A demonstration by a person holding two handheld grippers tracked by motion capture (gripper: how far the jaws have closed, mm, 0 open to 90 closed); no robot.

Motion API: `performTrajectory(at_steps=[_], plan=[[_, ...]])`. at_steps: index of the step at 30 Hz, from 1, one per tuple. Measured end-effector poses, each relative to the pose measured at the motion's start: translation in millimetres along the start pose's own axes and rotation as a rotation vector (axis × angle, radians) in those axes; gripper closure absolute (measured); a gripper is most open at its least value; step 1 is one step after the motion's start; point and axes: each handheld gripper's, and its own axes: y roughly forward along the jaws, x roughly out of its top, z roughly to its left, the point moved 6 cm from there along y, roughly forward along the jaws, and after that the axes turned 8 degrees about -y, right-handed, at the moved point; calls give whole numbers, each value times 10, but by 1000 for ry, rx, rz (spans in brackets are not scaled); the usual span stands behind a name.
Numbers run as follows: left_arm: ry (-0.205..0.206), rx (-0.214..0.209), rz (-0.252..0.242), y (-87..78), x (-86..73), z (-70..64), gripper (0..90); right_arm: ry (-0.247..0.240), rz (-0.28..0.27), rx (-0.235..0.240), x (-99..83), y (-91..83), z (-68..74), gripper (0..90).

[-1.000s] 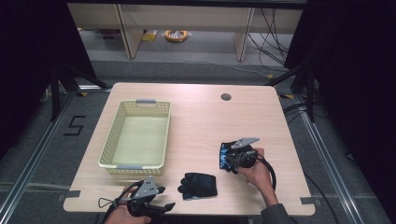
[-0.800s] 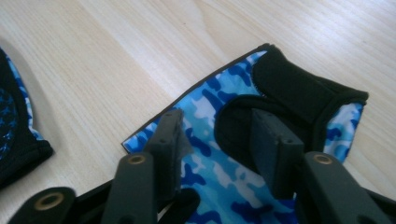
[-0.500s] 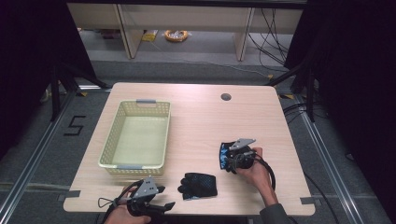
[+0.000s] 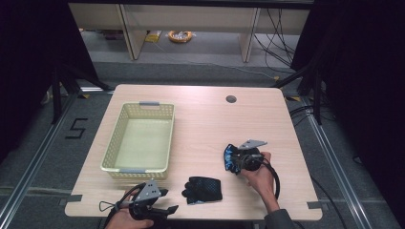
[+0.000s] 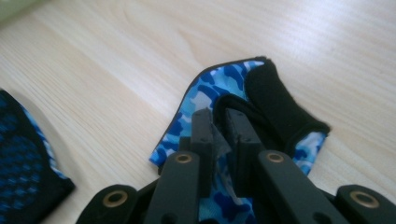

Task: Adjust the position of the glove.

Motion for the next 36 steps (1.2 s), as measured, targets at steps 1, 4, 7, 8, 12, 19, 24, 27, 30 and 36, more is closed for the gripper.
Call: performTrajectory(at_steps=[1,4,7,8,12,19,24,27,30,36], plan=[[0,0,0,0,0,0,335,0,0,0,0,0,0,828],[20,8,15,-24,-2,23,334,26,-79,0,73,-123,36,827],[14,8,12,-28,2,17,333,54,-113,13,111,-248,114,826],[19,4,15,-28,2,20,332,52,-134,20,119,-277,134,826],[-7,12,-15,-5,11,15,332,63,-182,41,133,-386,284,824],[-28,23,-12,-6,20,12,314,62,-212,94,143,-474,612,822],[-1,32,-18,-1,35,8,285,32,-205,136,151,-451,890,820],[4,39,-3,2,33,17,263,23,-204,130,150,-449,947,819],[-3,35,13,30,20,-4,255,17,-207,140,150,-445,1071,818],[-21,18,-11,71,24,-72,251,-2,-196,159,161,-418,1250,816]])
